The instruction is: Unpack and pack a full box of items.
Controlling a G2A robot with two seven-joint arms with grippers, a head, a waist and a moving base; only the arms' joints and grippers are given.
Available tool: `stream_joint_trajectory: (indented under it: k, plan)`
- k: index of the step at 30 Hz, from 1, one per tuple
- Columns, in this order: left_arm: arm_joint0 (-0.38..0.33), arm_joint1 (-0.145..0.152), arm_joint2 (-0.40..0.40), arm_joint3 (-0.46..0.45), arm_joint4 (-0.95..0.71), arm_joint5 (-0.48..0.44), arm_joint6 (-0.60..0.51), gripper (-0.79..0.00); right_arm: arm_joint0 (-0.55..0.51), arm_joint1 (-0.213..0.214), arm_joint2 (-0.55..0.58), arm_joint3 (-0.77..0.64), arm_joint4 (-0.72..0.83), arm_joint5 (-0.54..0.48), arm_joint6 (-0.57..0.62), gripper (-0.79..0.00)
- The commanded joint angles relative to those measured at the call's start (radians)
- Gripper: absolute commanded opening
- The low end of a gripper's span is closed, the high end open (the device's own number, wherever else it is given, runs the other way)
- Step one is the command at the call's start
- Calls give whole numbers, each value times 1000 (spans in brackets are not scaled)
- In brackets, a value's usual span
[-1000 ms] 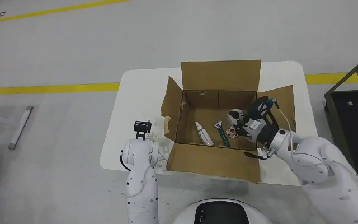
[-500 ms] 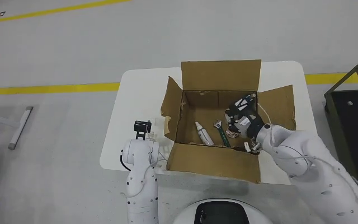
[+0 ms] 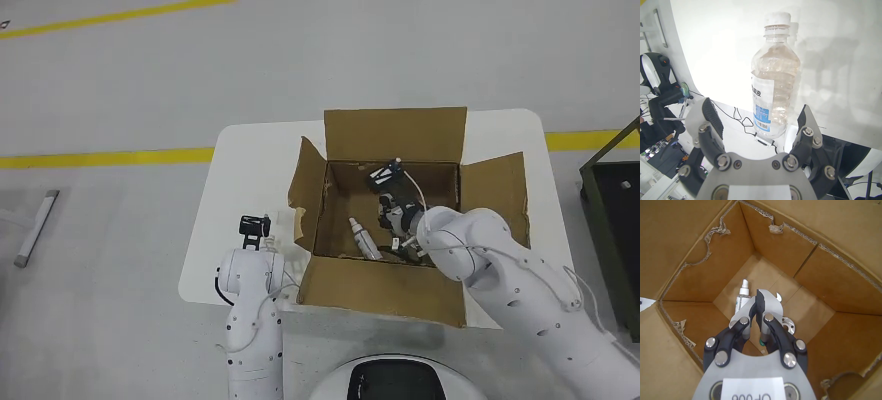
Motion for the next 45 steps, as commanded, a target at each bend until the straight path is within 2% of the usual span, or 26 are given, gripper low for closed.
stream_joint_trajectory:
  k: [1, 6, 9, 12, 18, 20, 21, 24, 28, 29, 31, 33, 36, 39, 43, 45]
  plan:
    - [0, 0, 0, 0, 0, 0, 0, 0, 0, 0, 0, 0, 0, 0, 0, -785]
    - [0, 0, 0, 0, 0, 0, 0, 0, -9, 0, -3, -5, -3, -9, -16, -785]
    - [0, 0, 0, 0, 0, 0, 0, 0, -11, -4, -38, -28, -68, 2, -2, -785]
    - [0, 0, 0, 0, 0, 0, 0, 0, 21, -22, -104, -10, -123, 63, 44, -785]
    - [0, 0, 0, 0, 0, 0, 0, 0, 118, -70, -207, 79, -134, 165, 120, -785]
    - [0, 0, 0, 0, 0, 0, 0, 0, 144, -84, -236, 117, -136, 177, 143, -782]
    - [0, 0, 0, 0, 0, 0, 0, 0, 152, -91, -245, 133, -133, 191, 143, -748]
    - [0, 0, 0, 0, 0, 0, 0, 0, 168, -109, -265, 182, -116, 213, 147, -785]
    - [0, 0, 0, 0, 0, 0, 0, 0, 180, -127, -269, 244, -84, 223, 139, -763]
    - [0, 0, 0, 0, 0, 0, 0, 0, 185, -130, -272, 253, -89, 224, 142, -745]
    - [0, 0, 0, 0, 0, 0, 0, 0, 194, -138, -279, 267, -90, 222, 151, -597]
    - [0, 0, 0, 0, 0, 0, 0, 0, 201, -145, -283, 285, -87, 222, 151, -585]
    - [0, 0, 0, 0, 0, 0, 0, 0, 207, -157, -287, 315, -76, 226, 148, -499]
    - [0, 0, 0, 0, 0, 0, 0, 0, 212, -167, -296, 339, -80, 220, 146, -456]
    - [0, 0, 0, 0, 0, 0, 0, 0, 222, -180, -306, 368, -91, 215, 150, -446]
    - [0, 0, 0, 0, 0, 0, 0, 0, 223, -186, -306, 381, -85, 213, 145, -413]
